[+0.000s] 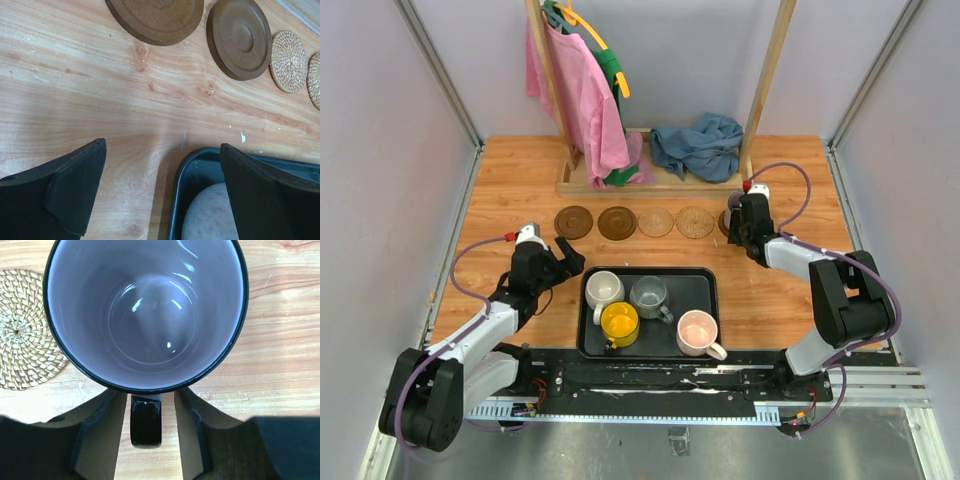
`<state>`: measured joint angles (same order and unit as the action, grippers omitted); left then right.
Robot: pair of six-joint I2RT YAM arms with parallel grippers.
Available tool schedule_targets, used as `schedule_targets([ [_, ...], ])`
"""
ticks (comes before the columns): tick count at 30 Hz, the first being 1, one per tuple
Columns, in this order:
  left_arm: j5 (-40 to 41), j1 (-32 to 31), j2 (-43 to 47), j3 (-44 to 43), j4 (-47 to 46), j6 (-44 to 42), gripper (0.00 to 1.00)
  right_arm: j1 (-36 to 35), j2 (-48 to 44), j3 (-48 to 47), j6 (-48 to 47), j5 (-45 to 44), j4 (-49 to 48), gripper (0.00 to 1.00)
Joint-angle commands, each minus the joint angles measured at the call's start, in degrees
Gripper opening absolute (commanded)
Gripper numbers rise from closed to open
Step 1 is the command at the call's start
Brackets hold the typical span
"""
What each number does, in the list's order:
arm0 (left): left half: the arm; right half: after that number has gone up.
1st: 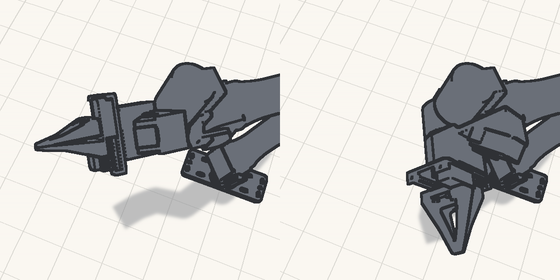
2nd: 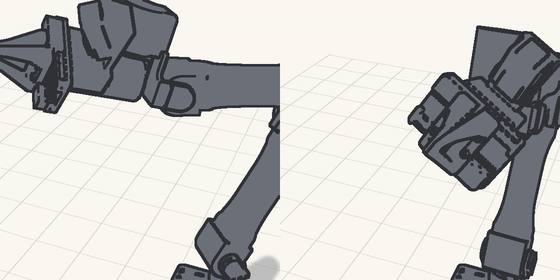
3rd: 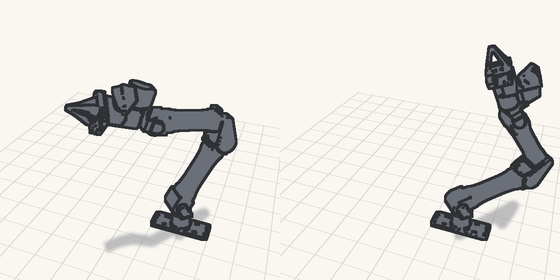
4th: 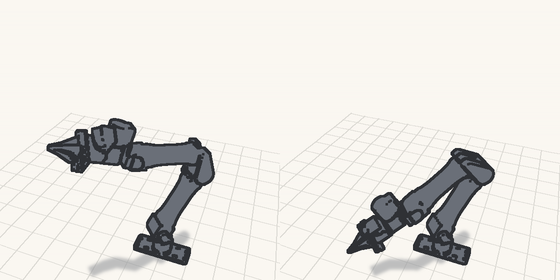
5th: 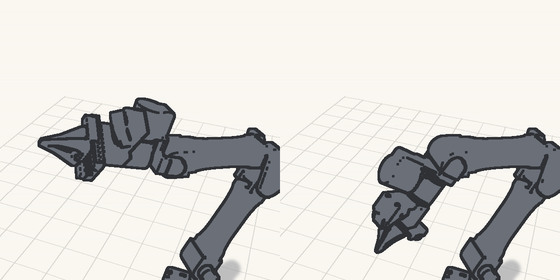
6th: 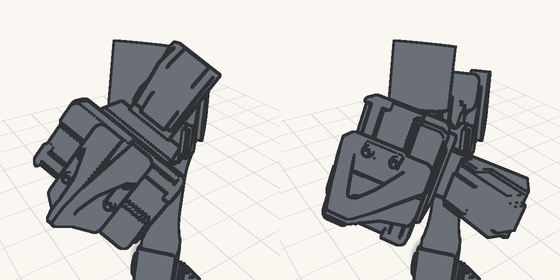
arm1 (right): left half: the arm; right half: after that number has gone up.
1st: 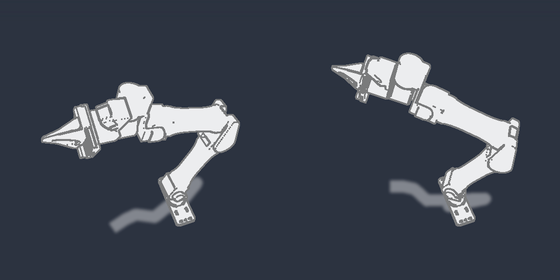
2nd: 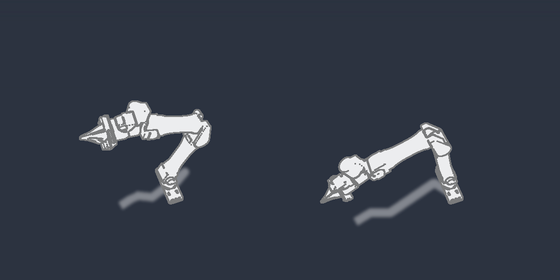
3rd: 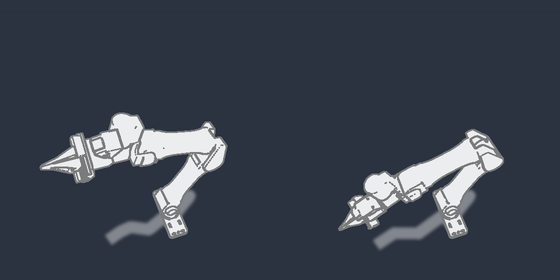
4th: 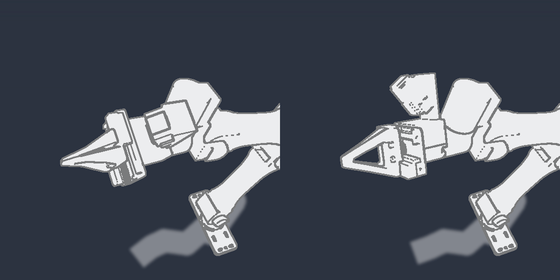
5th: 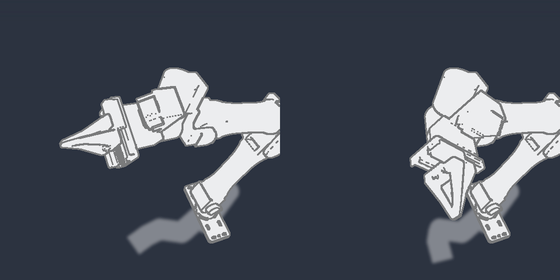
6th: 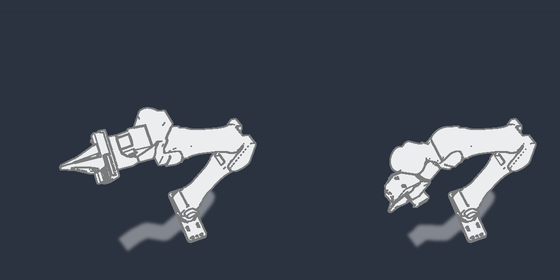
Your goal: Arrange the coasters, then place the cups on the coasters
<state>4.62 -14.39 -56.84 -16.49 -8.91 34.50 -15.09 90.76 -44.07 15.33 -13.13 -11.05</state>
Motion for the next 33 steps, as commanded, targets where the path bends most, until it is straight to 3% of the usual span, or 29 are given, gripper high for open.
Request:
schedule_targets([
  [1,0.0,-0.3,0.5,0.0,-0.9,-0.6,0.99,0.9,-0.5,-1.0,0.3,-0.8,0.5,0.46],
  [10,-0.5,-0.3,0.5,-0.2,-1.0,-0.7,0.99,0.9,-3.7,0.4,1.8,-1.1,3.3,0.57],
  [16,-0.5,-0.2,1.8,-0.4,-0.3,-1.3,0.99,-0.6,-13.8,3.8,4.3,0.7,7.8,0.59],
  [26,-0.9,-0.3,3.4,-0.7,0.9,-2.1,0.99,-8.5,-37.3,2.6,4.6,15.5,33.4,0.8],
  [33,-1.8,-0.3,2.8,-1.2,0.8,-3.0,0.99,-21.6,-47.8,2.7,7.4,16.8,47.5,0.83],
])
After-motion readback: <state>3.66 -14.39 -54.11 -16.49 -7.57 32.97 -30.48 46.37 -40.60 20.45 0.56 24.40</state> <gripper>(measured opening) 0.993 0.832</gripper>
